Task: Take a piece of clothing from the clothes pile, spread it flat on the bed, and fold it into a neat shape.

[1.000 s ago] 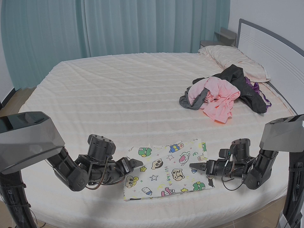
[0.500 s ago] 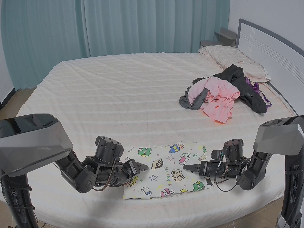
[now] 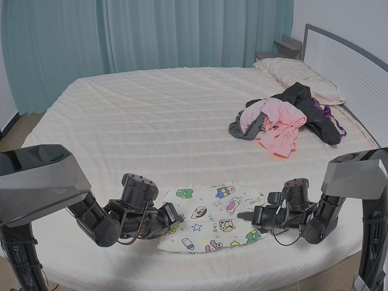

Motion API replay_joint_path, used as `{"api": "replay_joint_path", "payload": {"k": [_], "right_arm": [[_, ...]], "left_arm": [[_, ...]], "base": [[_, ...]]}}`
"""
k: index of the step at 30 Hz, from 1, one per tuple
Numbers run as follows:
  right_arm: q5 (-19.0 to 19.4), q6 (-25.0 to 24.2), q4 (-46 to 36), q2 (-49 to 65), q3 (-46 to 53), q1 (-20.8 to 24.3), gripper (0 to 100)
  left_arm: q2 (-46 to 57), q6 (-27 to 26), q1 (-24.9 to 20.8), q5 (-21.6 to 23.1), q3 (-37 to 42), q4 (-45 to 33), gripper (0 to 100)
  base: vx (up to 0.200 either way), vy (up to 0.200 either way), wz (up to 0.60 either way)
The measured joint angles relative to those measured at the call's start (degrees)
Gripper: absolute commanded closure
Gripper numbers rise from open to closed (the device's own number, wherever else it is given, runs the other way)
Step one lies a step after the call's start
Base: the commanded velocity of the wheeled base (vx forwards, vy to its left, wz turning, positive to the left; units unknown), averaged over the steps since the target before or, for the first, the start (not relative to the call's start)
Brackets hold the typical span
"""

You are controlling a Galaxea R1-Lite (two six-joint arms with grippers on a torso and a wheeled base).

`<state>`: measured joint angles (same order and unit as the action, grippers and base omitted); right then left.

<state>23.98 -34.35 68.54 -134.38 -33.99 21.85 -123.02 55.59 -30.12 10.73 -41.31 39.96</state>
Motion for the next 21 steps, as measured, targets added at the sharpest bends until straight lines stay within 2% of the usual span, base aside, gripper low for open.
{"api": "replay_joint_path", "payload": {"k": [9, 21], "right_arm": [[-0.22, -1.45, 1.29, 0.11, 0.34, -0.05, 100], [-2.52, -1.58, 2.66, 0.28, 0.76, 0.72, 100]], "left_arm": [[1.96, 1.34, 1.11, 0.30, 2.01, 0.52, 100], [4.05, 1.37, 1.33, 0.18, 5.44, 0.63, 100]], "base": [[0.000, 0.200, 0.00], [0.000, 0.200, 0.00]]}}
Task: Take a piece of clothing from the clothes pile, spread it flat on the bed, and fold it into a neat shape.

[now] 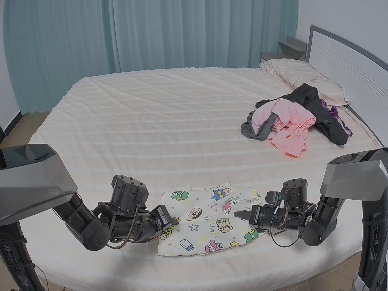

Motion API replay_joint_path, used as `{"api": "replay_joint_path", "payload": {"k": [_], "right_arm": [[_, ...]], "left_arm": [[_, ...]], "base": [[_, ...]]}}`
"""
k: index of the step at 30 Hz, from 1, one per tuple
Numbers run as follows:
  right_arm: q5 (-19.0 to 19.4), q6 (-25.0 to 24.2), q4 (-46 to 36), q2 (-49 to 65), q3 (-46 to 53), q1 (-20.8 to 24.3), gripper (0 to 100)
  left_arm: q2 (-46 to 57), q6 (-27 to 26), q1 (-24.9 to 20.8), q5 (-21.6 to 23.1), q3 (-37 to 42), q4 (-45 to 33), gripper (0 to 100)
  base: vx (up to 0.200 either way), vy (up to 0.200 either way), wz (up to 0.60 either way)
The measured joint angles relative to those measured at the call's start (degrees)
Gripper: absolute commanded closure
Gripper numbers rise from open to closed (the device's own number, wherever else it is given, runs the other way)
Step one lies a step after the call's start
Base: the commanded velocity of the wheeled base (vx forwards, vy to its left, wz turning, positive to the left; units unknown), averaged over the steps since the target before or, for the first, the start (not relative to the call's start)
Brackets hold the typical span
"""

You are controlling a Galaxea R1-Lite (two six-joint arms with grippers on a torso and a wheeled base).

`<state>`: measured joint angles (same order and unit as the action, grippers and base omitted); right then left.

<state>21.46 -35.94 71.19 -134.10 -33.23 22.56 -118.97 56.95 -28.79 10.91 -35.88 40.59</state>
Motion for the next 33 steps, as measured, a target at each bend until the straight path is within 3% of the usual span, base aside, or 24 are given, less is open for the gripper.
{"api": "replay_joint_path", "payload": {"k": [21, 28, 29, 33], "right_arm": [[-0.93, 0.11, 0.22, 0.22, 0.16, 0.34, 100], [-1.21, 0.44, 1.50, 0.02, 0.96, 0.33, 100], [-1.23, 0.50, 1.52, 0.02, 1.21, 0.33, 0], [-2.33, 0.66, 1.32, 0.06, 2.32, -0.16, 0]], "left_arm": [[0.63, 0.02, 0.00, -0.18, 0.96, -0.12, 100], [0.34, 0.05, 0.00, -0.22, 1.01, -0.12, 100], [0.23, 0.05, 0.00, -0.38, 1.01, -0.12, 0], [-0.07, 0.11, 0.24, -1.04, 1.37, -1.07, 0]], "base": [[0.000, 0.200, 0.00], [0.000, 0.000, 0.00], [0.000, 0.000, 0.00], [0.000, 0.000, 0.00]]}}
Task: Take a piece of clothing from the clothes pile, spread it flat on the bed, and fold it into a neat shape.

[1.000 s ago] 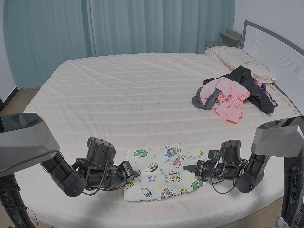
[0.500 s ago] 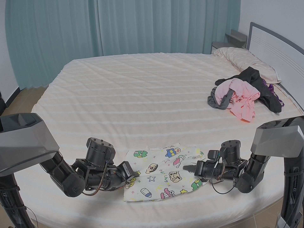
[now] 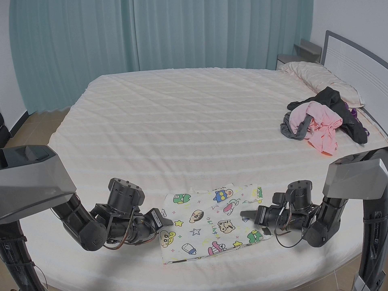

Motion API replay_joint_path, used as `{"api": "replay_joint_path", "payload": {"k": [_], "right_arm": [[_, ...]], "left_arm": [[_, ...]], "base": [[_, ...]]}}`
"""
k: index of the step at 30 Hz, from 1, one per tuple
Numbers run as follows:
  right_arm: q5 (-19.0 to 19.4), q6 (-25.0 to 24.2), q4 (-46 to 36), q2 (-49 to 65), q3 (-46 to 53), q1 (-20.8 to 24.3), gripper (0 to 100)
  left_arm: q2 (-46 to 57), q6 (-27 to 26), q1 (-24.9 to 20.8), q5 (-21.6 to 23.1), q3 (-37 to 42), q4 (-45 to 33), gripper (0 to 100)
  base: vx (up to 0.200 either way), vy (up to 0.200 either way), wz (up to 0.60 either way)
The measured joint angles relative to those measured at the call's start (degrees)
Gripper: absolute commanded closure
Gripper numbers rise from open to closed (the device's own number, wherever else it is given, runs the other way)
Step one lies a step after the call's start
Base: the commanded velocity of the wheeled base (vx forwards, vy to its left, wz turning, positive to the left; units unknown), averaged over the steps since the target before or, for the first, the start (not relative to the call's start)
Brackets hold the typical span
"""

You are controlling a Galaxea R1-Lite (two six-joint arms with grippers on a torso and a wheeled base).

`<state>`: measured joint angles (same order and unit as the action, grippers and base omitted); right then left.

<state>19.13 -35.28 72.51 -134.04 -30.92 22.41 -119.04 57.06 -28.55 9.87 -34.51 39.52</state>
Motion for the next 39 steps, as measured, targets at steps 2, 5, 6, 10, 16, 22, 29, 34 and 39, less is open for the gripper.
{"api": "replay_joint_path", "payload": {"k": [2, 5, 6, 10, 16, 22, 29, 34, 39], "right_arm": [[0.13, 0.13, 0.05, 0.16, 0.63, 0.41, 0], [0.44, 0.35, 0.29, 0.77, 1.84, 0.13, 0], [0.50, 0.44, 0.32, 1.12, 2.32, -0.02, 0], [0.90, 0.72, 0.05, 3.72, 4.82, -0.89, 0], [1.83, 3.05, -2.26, 9.12, 9.75, -1.68, 0], [3.47, 7.75, -9.29, 12.59, 12.31, -2.78, 0], [4.95, 9.67, -11.12, 13.62, 13.29, -3.50, 100], [4.99, 10.98, -11.23, 13.97, 14.13, -4.28, 100], [5.01, 16.20, -15.25, 14.24, 15.19, -5.62, 100]], "left_arm": [[-0.02, -0.11, -0.22, 0.06, 0.01, 0.35, 0], [-0.04, -0.35, -0.46, 0.09, 0.67, 0.46, 0], [-0.04, -0.38, -0.46, 0.06, 0.78, 0.51, 0], [0.11, -0.40, -0.26, 0.02, 1.13, 0.63, 0], [0.61, -0.16, 0.50, 0.05, 1.06, 0.77, 0], [0.99, 0.27, 1.01, 0.05, 0.83, 0.85, 0], [1.29, 0.39, 1.11, 0.06, 0.67, 0.88, 0], [1.35, 0.39, 1.11, 0.05, 0.65, 0.88, 0], [1.40, 0.41, 1.11, 0.06, 0.61, 0.88, 0]], "base": [[0.000, 0.000, 0.00], [0.000, 0.000, 0.00], [0.000, 0.000, 0.00], [0.000, 0.000, 0.00], [0.000, 0.000, 0.00], [0.000, 0.000, 0.00], [0.000, 0.000, 0.00], [0.000, 0.000, 0.00], [0.000, 0.000, 0.00]]}}
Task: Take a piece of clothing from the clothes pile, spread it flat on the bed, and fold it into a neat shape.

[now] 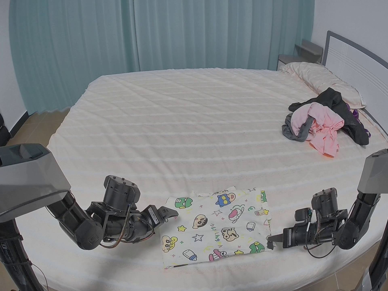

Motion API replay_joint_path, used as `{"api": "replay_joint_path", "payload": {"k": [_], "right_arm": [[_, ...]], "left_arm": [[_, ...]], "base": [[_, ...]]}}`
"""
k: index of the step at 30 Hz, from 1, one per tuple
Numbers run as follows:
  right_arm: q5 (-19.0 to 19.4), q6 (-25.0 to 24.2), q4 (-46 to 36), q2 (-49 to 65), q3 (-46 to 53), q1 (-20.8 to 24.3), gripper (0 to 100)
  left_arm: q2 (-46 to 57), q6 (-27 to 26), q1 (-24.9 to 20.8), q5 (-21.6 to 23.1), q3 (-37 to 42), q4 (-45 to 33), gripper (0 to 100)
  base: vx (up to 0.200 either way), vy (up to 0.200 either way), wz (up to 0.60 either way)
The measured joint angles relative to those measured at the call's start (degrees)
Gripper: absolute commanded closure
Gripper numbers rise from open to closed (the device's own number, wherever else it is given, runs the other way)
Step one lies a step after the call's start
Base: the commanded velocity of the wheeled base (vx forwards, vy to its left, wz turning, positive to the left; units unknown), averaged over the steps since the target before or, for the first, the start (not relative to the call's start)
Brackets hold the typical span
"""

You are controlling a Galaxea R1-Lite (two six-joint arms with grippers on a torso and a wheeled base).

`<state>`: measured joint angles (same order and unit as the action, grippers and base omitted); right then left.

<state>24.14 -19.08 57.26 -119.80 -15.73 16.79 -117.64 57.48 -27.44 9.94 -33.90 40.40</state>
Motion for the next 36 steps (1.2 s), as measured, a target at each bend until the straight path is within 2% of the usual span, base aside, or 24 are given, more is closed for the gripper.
{"api": "replay_joint_path", "payload": {"k": [4, 10, 11, 19, 25, 27, 32, 36], "right_arm": [[0.02, 2.88, -4.60, 0.87, 0.27, -1.06, 100], [-0.02, 3.34, -5.91, 2.35, -0.39, -2.21, 100], [-0.02, 3.54, -5.91, 2.46, -0.41, -2.32, 0], [-0.02, 8.72, -8.59, 4.39, 0.40, -3.47, 0], [0.24, 9.05, -12.08, 8.36, -2.77, -5.61, 0], [0.20, 7.92, -12.42, 8.69, -5.13, -6.02, 0], [-0.46, -1.80, -12.90, 7.09, -13.81, -5.30, 0], [-1.76, -6.24, -13.14, 3.60, -19.88, -3.80, 0]], "left_arm": [[0.02, -0.06, 0.00, -0.01, -0.02, 0.00, 0], [0.09, -0.20, -0.10, -0.06, -0.02, 0.09, 0], [0.09, -0.20, -0.10, -0.12, -0.02, 0.07, 0], [0.52, -0.20, -0.09, -0.28, -0.16, 0.11, 0], [0.96, -0.13, 0.43, -0.28, -0.61, 0.11, 0], [1.07, -0.09, 0.55, -0.26, -0.72, 0.07, 0], [1.35, 0.35, 0.82, -0.28, -0.99, 0.05, 0], [1.54, 0.84, 0.96, -0.66, -1.05, 0.07, 0]], "base": [[0.000, 0.000, 0.00], [0.000, 0.000, 0.00], [0.000, 0.000, 0.00], [0.000, 0.000, 0.00], [0.000, 0.000, 0.00], [0.000, 0.000, 0.00], [0.000, 0.000, 0.00], [0.000, 0.000, 0.00]]}}
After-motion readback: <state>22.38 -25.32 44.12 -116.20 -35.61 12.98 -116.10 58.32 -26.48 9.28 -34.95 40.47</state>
